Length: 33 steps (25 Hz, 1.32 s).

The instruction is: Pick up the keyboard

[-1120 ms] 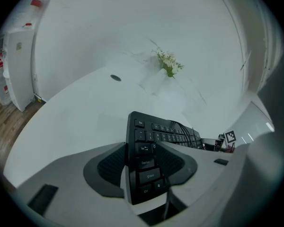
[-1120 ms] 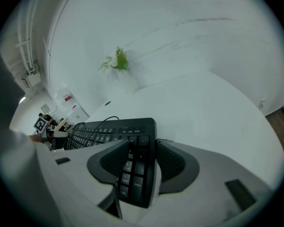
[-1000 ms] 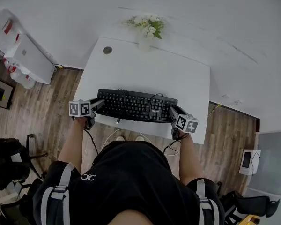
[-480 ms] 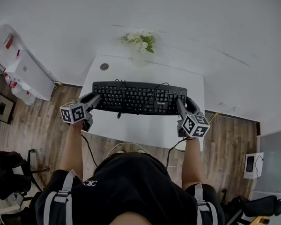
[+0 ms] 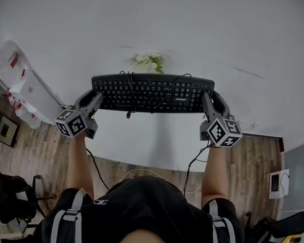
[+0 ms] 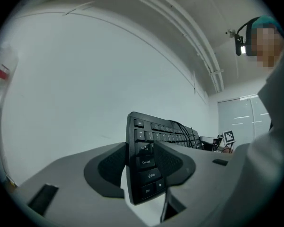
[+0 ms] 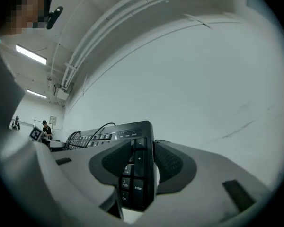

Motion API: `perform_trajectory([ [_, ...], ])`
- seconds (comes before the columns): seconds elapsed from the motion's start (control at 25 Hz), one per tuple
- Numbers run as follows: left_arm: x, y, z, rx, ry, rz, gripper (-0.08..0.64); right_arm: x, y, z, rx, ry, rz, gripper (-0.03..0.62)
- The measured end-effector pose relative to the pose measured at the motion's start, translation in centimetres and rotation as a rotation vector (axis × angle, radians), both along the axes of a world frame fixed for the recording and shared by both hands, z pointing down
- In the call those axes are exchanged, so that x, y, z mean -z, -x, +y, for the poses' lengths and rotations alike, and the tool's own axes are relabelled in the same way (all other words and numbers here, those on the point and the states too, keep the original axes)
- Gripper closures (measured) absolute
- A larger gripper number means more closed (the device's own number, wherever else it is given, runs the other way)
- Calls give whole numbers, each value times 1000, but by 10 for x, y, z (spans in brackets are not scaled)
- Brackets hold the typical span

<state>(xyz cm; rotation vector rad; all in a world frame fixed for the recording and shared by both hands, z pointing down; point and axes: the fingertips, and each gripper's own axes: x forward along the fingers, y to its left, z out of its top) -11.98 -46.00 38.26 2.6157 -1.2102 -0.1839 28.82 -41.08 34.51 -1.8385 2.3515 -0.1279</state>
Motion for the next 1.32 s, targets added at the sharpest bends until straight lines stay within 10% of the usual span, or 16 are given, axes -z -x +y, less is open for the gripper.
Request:
perform_trajectory([
  [1.32, 50, 14, -13, -20, -105, 21, 400, 34, 11, -9, -19, -48, -28, 436],
])
